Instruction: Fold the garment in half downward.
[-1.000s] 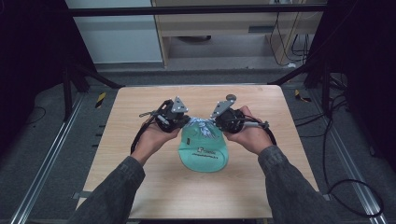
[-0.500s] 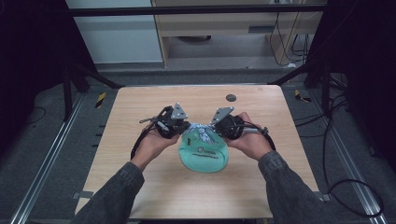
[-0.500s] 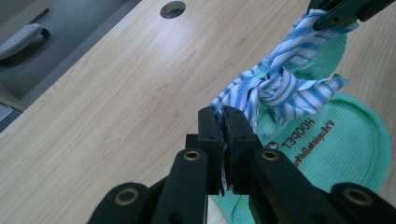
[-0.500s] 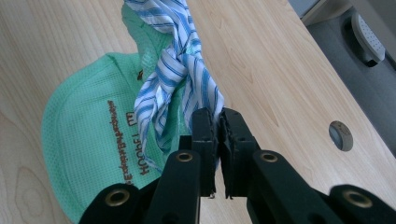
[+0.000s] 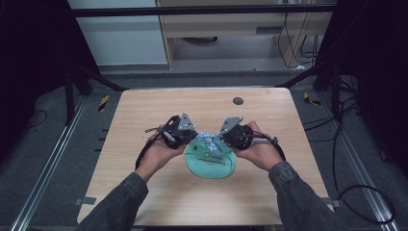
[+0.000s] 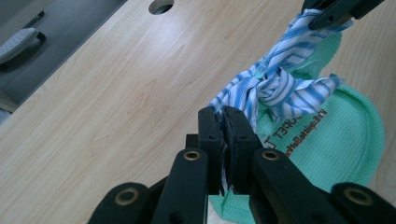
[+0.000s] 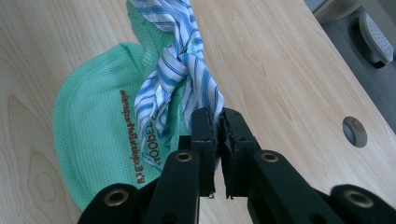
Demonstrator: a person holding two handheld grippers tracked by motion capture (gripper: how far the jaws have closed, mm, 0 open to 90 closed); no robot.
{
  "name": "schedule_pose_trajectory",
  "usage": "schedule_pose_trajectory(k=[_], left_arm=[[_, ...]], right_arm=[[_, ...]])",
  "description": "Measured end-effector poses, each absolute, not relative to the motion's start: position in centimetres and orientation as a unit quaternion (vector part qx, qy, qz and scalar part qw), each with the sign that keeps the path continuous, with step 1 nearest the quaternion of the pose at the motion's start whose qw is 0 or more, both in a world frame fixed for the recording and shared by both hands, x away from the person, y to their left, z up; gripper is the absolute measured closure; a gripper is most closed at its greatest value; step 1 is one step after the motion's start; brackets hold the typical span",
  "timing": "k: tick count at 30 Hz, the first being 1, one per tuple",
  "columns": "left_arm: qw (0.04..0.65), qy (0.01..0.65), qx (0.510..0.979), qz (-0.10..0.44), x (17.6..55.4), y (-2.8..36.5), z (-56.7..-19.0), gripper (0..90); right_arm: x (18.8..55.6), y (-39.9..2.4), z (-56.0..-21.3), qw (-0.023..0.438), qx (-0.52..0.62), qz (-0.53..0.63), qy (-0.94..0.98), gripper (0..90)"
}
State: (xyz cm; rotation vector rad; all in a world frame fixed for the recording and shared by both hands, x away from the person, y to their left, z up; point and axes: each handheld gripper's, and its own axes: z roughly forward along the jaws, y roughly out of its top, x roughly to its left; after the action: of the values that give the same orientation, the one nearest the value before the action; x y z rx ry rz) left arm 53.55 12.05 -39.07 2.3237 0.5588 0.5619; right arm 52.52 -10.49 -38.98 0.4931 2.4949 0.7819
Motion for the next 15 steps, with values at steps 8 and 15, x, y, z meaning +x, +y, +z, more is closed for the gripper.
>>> schedule_pose_trajectory(k=[8,15], left_arm=[[0.337,0.209,0.893,0.211,52.5,12.2,-40.4,86.6],[0.337,0.212,0.895,0.2,51.9,12.6,-41.8,86.6]], right_arm=[[51.8,-10.6,-40.2,0.233,0.175,0.285,0.913,84.3],[51.1,-10.5,-41.5,0.224,0.17,0.288,0.915,84.3]])
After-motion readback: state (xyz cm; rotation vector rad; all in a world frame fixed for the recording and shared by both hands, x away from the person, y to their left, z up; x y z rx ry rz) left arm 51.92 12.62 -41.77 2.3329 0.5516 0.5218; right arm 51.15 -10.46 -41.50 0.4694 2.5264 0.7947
